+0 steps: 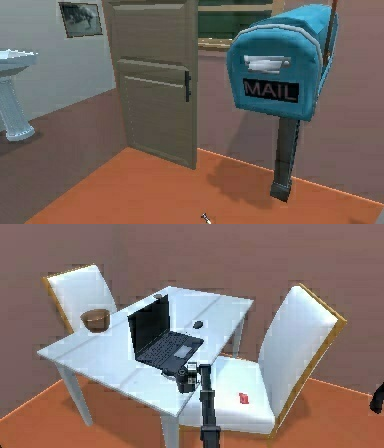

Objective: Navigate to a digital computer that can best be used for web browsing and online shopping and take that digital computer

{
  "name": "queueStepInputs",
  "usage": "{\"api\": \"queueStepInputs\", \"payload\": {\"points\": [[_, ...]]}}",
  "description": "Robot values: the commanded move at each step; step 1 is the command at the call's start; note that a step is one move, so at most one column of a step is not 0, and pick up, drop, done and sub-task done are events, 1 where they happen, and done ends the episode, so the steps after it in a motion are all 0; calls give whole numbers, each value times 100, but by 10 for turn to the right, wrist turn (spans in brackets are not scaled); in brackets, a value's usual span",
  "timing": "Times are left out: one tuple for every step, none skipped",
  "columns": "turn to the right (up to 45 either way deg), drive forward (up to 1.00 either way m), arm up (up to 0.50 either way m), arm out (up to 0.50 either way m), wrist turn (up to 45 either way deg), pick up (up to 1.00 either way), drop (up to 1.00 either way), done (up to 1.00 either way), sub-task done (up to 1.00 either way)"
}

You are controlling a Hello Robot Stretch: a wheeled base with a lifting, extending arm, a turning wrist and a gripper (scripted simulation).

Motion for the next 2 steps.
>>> {"api": "queueStepInputs", "payload": {"points": [[0, 0, 10, 0, 0, 0, 0, 0, 0], [0, 0, 0, 0, 0, 0, 0, 100, 0]]}}
